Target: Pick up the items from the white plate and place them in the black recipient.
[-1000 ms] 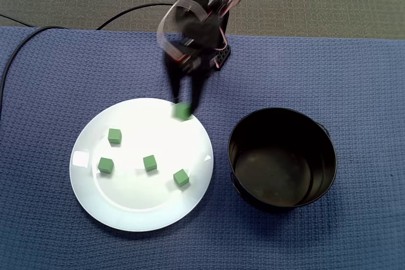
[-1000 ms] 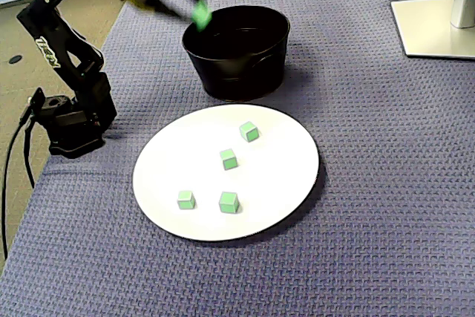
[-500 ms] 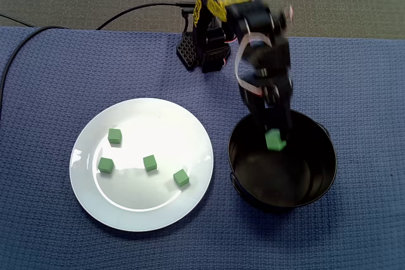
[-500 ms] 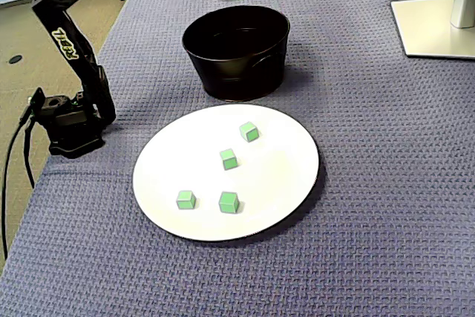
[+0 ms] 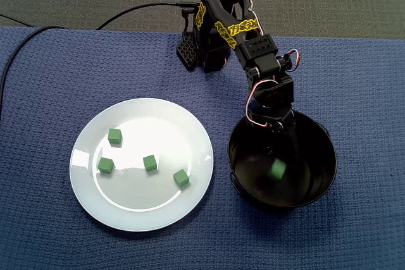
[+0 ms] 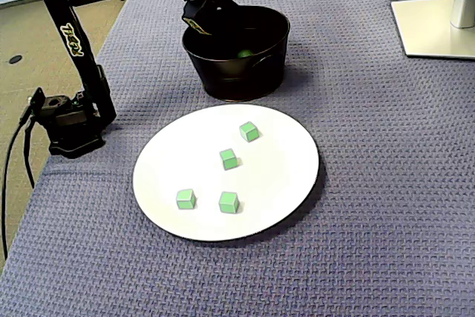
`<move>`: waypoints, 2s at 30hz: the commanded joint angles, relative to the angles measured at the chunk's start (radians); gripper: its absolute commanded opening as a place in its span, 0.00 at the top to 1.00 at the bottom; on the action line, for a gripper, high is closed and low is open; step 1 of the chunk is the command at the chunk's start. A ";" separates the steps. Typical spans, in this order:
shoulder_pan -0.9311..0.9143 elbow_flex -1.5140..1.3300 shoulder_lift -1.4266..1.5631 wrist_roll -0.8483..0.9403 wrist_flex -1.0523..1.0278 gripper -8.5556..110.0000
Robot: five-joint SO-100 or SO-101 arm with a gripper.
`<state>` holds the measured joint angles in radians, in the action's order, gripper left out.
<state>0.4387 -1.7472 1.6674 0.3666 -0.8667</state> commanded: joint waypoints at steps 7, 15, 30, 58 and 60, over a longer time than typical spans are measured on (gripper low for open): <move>-0.255 0.489 0.097 -0.046 -0.615 0.64; -0.541 0.457 -0.084 0.133 -0.652 0.63; -0.572 0.423 -0.471 0.388 -0.391 0.65; -0.629 0.491 -0.627 0.400 -0.241 0.81; -0.626 0.477 -0.630 0.402 -0.222 0.88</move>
<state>-0.1917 -1.2870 1.0308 0.7624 -1.1183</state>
